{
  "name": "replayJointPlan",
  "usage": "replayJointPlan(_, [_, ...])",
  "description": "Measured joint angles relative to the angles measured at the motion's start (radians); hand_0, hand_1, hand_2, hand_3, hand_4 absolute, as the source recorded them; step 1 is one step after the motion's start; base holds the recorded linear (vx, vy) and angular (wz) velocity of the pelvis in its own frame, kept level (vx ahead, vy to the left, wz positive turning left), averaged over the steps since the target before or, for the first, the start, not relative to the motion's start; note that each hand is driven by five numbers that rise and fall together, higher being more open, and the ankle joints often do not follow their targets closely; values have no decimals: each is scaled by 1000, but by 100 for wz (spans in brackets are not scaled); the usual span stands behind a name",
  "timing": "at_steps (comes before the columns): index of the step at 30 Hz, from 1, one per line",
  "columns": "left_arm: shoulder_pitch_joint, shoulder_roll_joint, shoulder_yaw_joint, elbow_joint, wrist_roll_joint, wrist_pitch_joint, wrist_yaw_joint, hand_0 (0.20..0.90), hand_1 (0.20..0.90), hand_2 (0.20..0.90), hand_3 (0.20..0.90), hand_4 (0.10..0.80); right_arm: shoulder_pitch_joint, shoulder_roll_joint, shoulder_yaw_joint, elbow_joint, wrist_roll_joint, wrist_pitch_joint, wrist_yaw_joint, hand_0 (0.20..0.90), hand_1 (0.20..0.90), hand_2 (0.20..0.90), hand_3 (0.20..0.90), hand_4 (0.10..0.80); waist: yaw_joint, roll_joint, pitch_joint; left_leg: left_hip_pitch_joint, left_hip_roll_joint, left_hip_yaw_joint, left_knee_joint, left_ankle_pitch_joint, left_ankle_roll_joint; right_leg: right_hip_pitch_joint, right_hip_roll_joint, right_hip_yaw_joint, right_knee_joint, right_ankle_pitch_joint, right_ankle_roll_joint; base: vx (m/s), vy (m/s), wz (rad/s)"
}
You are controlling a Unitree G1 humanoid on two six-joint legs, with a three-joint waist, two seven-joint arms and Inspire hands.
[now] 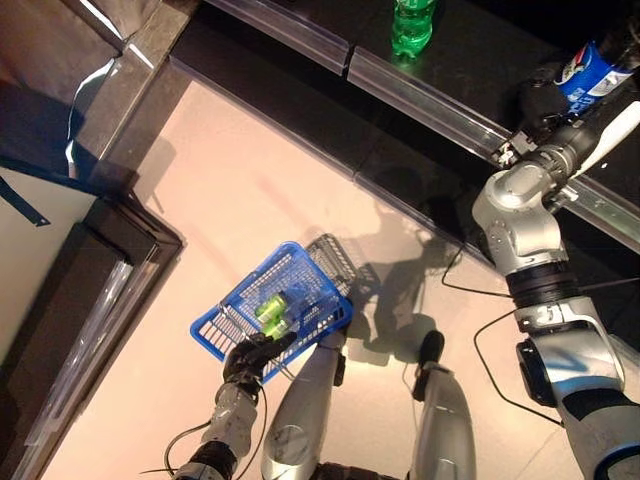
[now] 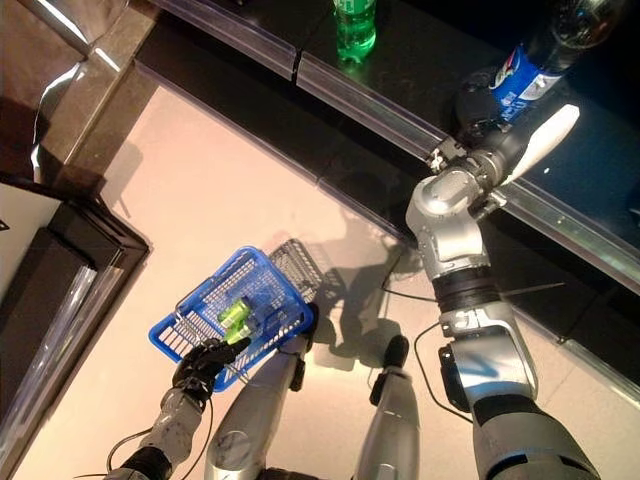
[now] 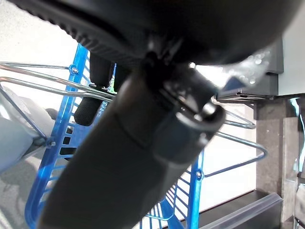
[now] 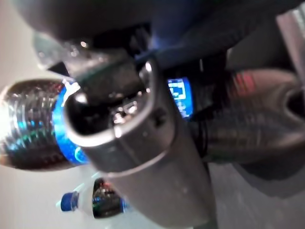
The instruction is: Pick up the drink and place into the basket.
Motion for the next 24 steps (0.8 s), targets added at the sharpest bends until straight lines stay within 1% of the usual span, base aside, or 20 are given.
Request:
replayJointPlan(5, [0, 1, 0, -4, 0, -1, 0, 300, 300, 300, 200, 100, 0, -1, -1, 0, 19, -18, -3, 300, 300, 300, 200, 100, -1, 0, 0, -12, 0, 0, 8, 0, 0, -12, 0, 1, 9, -1, -2, 0, 0, 0])
replayJointPlan(12, [0, 1, 3, -8, -6, 0, -2, 300, 300, 300, 200, 100, 0, -2, 0, 6, 34, -19, -3, 300, 300, 300, 200, 100, 1, 0, 0, -17, -3, -2, 24, 0, 0, -18, -3, 1, 30, -7, -6, -14, -5, 1])
replayJointPlan(18, [9, 1, 13, -8, -79, -2, -11, 300, 300, 300, 200, 100, 4, -6, -3, 12, 36, -19, 9, 300, 300, 300, 200, 100, -1, 0, 0, -14, -7, -7, 38, -1, 0, -18, -8, -1, 57, -18, -8, -10, -14, 3])
replayJointPlan(21, [20, 1, 18, -8, -108, -2, -27, 300, 300, 300, 200, 100, 58, -5, -7, -66, 35, -16, 54, 300, 300, 300, 200, 100, -2, 0, 0, -8, -7, -8, 42, -1, -1, -11, -8, -2, 62, -18, -9, -35, -16, 2])
replayJointPlan(22, [27, 0, 26, -15, -109, 0, -29, 300, 300, 300, 200, 100, 115, -5, -21, -145, 34, -11, 95, 300, 300, 300, 200, 100, 0, -1, 1, 0, -8, -7, 42, -1, -1, -3, -8, -3, 66, -21, -10, -26, -15, 6])
replayJointPlan(24, [43, -1, 34, -18, -109, 0, -35, 300, 300, 300, 200, 100, 195, -3, -6, -253, 22, -10, 161, 300, 300, 300, 200, 100, -5, -2, 2, 22, -9, -8, 42, -2, -2, 18, -10, -5, 70, -27, -15, -9, -6, 3])
